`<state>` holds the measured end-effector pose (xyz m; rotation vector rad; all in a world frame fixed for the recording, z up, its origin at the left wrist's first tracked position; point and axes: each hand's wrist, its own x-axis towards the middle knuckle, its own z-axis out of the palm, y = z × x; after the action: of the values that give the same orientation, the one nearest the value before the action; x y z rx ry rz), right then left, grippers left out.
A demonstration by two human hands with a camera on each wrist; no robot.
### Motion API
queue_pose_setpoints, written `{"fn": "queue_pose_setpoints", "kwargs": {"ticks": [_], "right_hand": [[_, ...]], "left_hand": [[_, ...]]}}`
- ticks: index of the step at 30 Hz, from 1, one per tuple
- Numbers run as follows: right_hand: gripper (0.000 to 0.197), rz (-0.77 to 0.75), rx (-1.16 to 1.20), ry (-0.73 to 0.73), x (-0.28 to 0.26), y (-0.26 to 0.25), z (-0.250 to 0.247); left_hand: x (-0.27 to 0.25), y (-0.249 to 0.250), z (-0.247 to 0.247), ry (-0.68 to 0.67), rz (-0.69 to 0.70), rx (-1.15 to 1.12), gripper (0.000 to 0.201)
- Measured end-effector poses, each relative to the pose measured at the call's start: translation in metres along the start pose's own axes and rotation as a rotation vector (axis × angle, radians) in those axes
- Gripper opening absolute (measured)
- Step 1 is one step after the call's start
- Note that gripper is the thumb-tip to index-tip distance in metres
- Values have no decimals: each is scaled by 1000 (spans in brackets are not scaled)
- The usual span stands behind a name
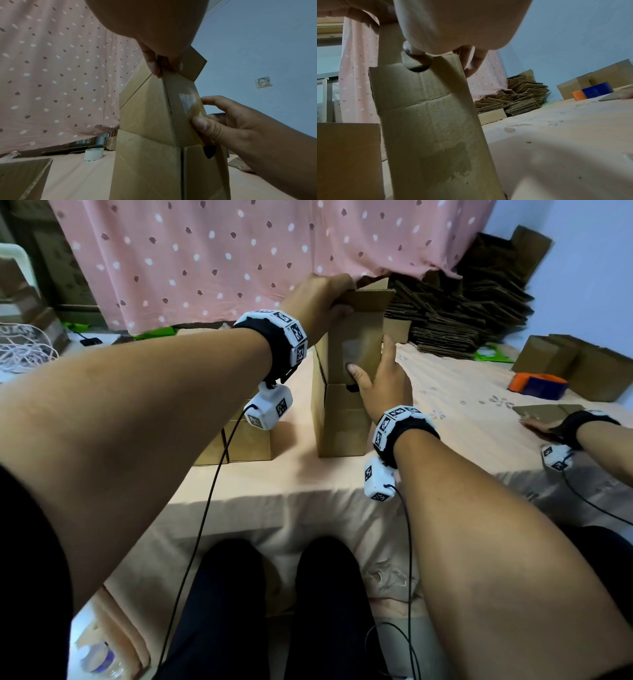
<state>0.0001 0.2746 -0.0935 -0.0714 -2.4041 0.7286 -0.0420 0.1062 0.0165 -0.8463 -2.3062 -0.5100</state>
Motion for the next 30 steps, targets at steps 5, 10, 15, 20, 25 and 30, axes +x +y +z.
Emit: {"fn": "queue_pose_setpoints", "kwargs": {"ticks": [5, 10, 15, 20, 25, 30], "right_hand": [[78, 34, 62, -22, -6, -4, 10], [73, 41, 95, -37, -8, -18, 18], [72, -2, 81, -67, -7, -35, 22], [73, -11, 103, -84, -12, -48, 31], [72, -34, 123, -97, -14, -62, 40], [72, -54, 103, -105, -12, -69, 44]], "left_hand": [[-10, -7, 5, -18, 1, 0, 30], [-18, -21, -1, -18, -36, 25, 25], [-27, -37, -10, 4, -70, 42, 28], [-37, -46, -18, 16, -89, 47, 29], [-49, -58, -27, 34, -111, 56, 28], [-54, -66, -32, 53, -138, 57, 29]]}}
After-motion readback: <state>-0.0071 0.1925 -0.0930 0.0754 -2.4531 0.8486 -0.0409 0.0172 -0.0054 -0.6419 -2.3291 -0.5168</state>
